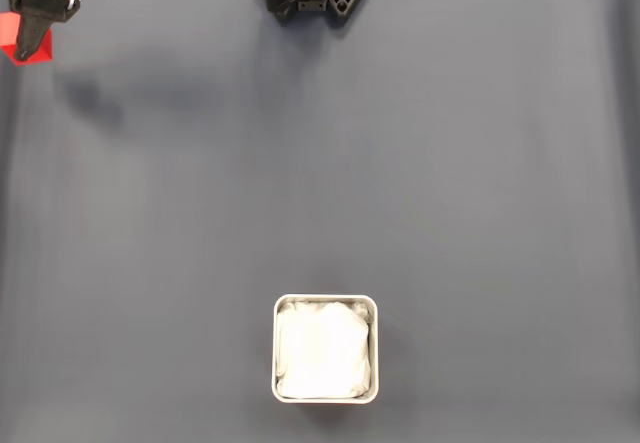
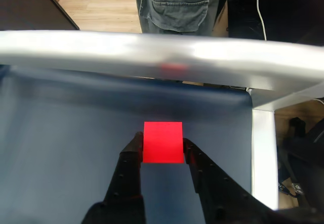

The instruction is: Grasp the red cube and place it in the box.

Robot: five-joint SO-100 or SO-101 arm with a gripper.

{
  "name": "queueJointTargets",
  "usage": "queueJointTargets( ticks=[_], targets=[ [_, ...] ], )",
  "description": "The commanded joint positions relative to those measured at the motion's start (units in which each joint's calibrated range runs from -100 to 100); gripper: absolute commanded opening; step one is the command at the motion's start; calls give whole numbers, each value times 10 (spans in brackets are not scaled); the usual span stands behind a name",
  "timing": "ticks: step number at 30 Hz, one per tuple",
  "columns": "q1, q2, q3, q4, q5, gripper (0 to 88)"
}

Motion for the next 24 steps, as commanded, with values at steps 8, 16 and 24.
queueJointTargets(
  ticks=[8,16,24],
  targets=[
    [-53,-27,-78,39,4,37],
    [-128,-9,-153,61,5,36],
    [-183,1,-189,69,3,36]
  ],
)
